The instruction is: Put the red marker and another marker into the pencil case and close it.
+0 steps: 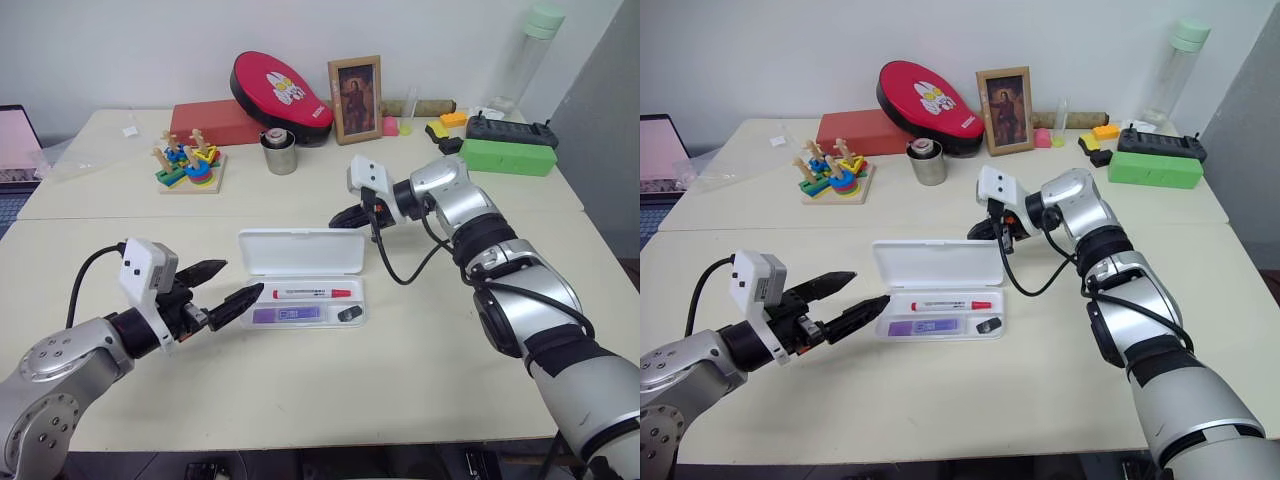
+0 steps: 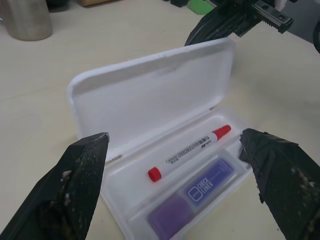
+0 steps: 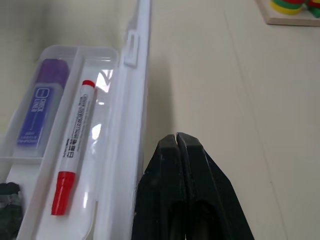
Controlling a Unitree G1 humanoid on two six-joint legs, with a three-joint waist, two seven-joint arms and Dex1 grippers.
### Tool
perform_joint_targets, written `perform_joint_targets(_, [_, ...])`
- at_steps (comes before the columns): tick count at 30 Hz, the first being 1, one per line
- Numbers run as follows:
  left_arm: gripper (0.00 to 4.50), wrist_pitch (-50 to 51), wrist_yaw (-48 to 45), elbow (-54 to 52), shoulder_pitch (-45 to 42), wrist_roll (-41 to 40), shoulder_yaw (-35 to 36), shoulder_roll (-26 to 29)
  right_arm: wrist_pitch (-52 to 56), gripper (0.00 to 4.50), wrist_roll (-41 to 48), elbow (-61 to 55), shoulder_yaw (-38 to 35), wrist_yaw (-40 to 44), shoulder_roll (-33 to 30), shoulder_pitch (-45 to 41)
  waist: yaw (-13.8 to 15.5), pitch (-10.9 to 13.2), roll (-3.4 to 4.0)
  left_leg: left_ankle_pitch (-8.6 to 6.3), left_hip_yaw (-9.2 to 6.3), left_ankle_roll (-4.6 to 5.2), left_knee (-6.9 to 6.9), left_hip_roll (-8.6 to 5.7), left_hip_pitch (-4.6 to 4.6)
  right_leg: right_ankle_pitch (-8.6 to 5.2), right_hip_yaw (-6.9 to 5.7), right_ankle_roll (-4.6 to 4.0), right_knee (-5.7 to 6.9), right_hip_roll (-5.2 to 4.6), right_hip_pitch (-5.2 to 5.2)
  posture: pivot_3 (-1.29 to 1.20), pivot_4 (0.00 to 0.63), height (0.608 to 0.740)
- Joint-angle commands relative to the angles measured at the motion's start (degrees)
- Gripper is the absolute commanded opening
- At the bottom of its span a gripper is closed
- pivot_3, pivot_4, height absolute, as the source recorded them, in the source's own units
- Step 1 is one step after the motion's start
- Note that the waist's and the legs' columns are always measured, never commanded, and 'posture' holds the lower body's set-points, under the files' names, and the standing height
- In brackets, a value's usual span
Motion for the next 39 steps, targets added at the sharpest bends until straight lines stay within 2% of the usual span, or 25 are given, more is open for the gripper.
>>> perform_joint_targets(1, [4.50, -0.27, -1.69, -2.66, 1.81, -1.50, 2.58, 1.64, -0.38, 0.02, 0.84, -5.07, 0.91, 2.91, -0.47, 1.03, 0.00, 0.01, 0.01, 0.00, 0.00, 0.00, 0.00, 0.00, 0.00, 0.00, 0.00, 0.00, 0.00, 0.00, 0.00, 0.00, 0.150, 0.740])
perform_joint_targets(12, [4.50, 0.25, -3.09, -3.53, 4.45, -3.27, 4.78, 4.05, 4.15, 0.02, 2.13, -23.95, 5.09, 6.71, -2.42, 10.62, 0.13, 0.01, 0.02, 0.00, -0.01, 0.00, 0.00, 0.00, 0.00, 0.00, 0.00, 0.00, -0.01, 0.00, 0.00, 0.00, 0.150, 0.740])
perform_joint_targets(17, [4.50, 0.34, -3.20, -3.53, 4.93, -4.06, 5.29, 4.71, 2.25, 0.02, -0.99, -34.16, 9.24, 3.56, -4.94, 15.89, 0.19, 0.01, 0.02, -0.01, -0.01, 0.01, 0.00, 0.01, 0.01, 0.00, 0.00, 0.00, -0.01, 0.00, 0.01, 0.00, 0.150, 0.740])
perform_joint_targets(24, [4.50, 0.53, -3.30, -3.22, 4.92, -4.83, 5.58, 5.52, -2.29, 0.02, -6.08, -38.72, 12.47, -3.76, -7.75, 17.48, 0.23, 0.01, 0.02, -0.08, 0.00, 0.13, 0.00, 0.01, 0.02, 0.00, 0.00, 0.00, -0.01, 0.00, 0.02, 0.00, 0.150, 0.740])
perform_joint_targets(39, [4.50, 0.48, -4.92, -2.39, 6.04, -4.30, 5.55, 6.82, 2.73, 0.02, -2.46, -50.75, 14.71, 0.15, -9.88, 22.52, 0.33, 0.01, 0.01, -0.10, 0.00, 0.16, 0.00, 0.01, 0.03, 0.00, -0.01, 0.00, -0.04, 0.00, 0.05, 0.00, 0.150, 0.740])
